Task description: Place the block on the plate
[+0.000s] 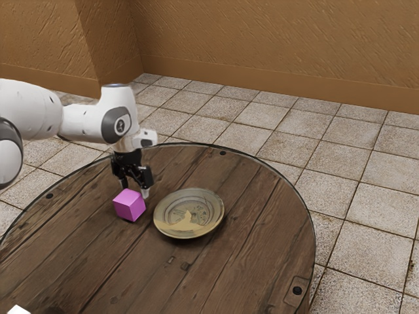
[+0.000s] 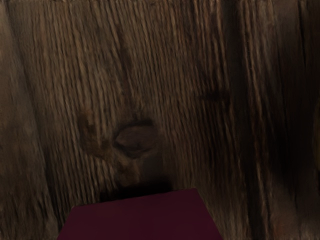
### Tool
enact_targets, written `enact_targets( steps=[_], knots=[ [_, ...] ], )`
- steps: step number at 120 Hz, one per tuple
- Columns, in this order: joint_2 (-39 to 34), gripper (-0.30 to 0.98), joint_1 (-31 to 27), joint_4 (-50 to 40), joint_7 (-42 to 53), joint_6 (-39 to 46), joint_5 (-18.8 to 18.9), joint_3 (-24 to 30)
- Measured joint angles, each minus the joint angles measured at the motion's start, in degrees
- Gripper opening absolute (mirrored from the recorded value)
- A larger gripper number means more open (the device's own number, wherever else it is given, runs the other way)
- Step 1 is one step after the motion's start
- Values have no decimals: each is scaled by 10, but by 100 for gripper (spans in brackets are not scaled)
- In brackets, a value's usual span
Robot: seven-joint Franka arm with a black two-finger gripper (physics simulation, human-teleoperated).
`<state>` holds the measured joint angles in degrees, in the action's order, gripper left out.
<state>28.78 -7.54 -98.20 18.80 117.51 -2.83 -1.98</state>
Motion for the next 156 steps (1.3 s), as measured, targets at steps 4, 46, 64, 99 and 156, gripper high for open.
enact_targets(
  steps=[4, 46, 64, 99, 156],
  knots=[
    [-1, 69, -1, -5, 5, 7, -2, -1],
    [-6, 69, -1, -42, -10, 51, 3, -5],
    [-12, 69, 0, -59, -38, 63, 8, -8],
    [-40, 69, 6, -100, -81, 73, 21, -13],
    [-44, 49, 11, -111, -119, 89, 33, -13]
  ],
)
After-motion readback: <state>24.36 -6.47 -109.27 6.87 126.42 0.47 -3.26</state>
